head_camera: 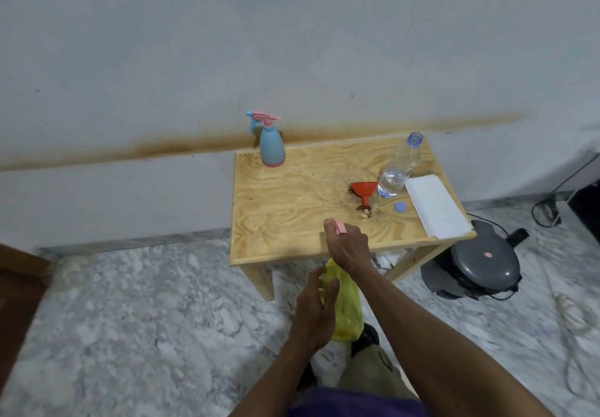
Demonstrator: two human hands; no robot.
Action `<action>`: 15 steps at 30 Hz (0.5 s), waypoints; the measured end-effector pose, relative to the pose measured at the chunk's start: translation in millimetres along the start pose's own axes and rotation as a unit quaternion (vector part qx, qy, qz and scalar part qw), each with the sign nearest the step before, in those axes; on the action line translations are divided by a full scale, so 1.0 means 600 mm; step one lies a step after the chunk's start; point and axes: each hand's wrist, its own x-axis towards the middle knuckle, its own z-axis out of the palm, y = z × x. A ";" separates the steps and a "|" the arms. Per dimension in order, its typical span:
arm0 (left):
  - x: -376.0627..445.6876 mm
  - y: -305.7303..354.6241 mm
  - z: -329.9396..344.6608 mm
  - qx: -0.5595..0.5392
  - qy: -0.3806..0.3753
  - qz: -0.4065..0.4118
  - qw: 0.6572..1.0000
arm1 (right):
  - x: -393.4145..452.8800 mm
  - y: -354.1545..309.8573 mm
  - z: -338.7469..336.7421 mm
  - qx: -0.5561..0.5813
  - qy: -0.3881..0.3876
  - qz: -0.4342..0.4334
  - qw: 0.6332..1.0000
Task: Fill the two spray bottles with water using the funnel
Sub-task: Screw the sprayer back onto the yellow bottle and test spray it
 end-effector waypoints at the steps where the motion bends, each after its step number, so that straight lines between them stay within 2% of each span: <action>1: 0.002 0.001 -0.004 0.000 -0.003 0.001 1.000 | -0.001 -0.003 0.001 0.010 0.003 -0.003 1.000; 5: 0.017 0.008 -0.021 -0.016 -0.020 0.017 1.000 | -0.002 -0.023 -0.002 0.065 0.028 -0.020 0.997; 10: 0.061 0.035 -0.046 -0.019 -0.048 0.030 0.998 | 0.006 -0.065 -0.023 0.104 0.027 -0.090 0.990; 15: 0.121 0.078 -0.058 -0.019 0.016 0.081 0.996 | 0.030 -0.109 -0.055 0.117 0.035 -0.136 0.983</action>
